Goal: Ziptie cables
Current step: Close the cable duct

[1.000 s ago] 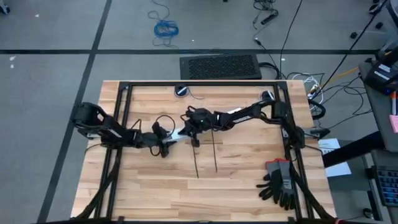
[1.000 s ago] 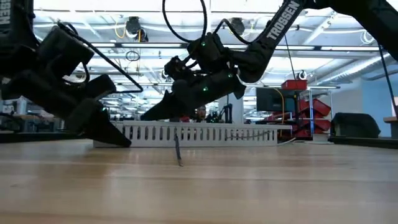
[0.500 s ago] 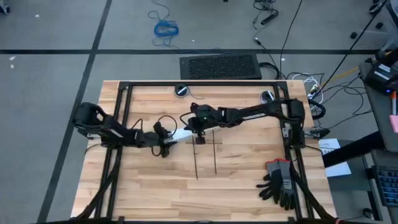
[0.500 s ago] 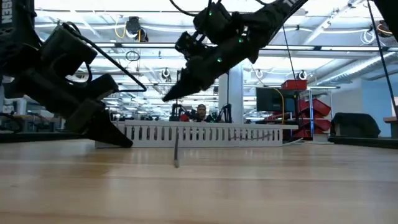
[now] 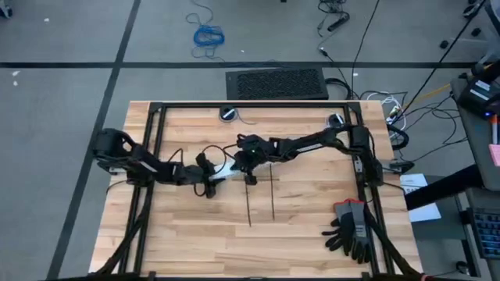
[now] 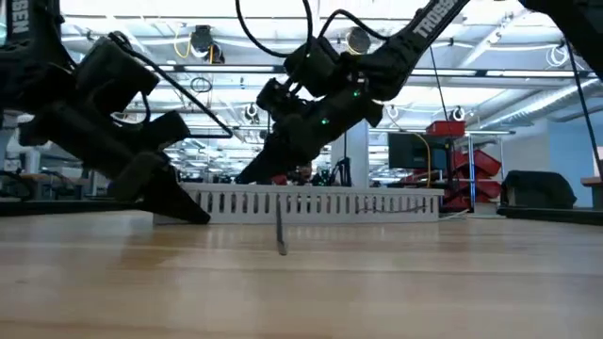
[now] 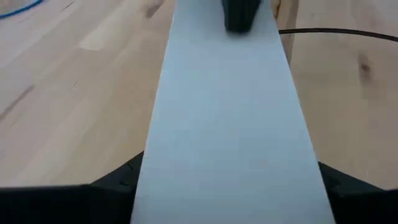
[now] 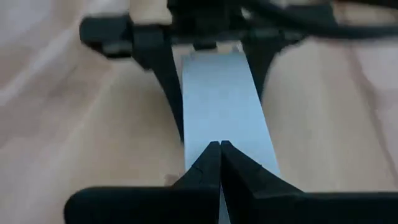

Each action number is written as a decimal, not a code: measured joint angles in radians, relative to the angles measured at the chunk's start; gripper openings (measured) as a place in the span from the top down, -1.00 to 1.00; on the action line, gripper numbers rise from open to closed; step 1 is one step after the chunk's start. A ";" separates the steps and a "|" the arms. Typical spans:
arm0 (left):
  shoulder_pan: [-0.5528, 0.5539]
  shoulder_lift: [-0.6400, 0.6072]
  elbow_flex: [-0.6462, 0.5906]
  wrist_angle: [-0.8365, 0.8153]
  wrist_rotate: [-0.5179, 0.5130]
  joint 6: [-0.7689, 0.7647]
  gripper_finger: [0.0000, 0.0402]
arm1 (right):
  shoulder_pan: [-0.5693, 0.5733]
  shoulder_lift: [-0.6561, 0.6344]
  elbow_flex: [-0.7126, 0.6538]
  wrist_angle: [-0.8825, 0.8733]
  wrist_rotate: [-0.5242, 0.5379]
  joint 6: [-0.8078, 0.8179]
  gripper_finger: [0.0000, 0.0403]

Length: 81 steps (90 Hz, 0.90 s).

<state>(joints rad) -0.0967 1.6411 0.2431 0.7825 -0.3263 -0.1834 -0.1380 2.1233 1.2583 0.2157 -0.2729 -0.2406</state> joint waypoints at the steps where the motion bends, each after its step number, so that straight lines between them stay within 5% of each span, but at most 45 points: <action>1: 0.000 0.004 0.003 0.002 -0.001 0.000 -0.17 | 0.000 0.000 0.000 0.000 0.000 0.002 1.00; 33: -0.001 0.009 0.021 -0.030 0.004 -0.092 -0.42 | -0.016 0.001 0.000 -0.056 0.001 0.019 1.00; 81: 0.001 -0.017 0.021 -0.136 0.113 -0.112 -0.45 | -0.031 -0.001 0.000 -0.077 0.000 0.020 1.00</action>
<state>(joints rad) -0.0956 1.6236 0.2638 0.6463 -0.2137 -0.2955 -0.1688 2.1223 1.2579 0.1391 -0.2729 -0.2211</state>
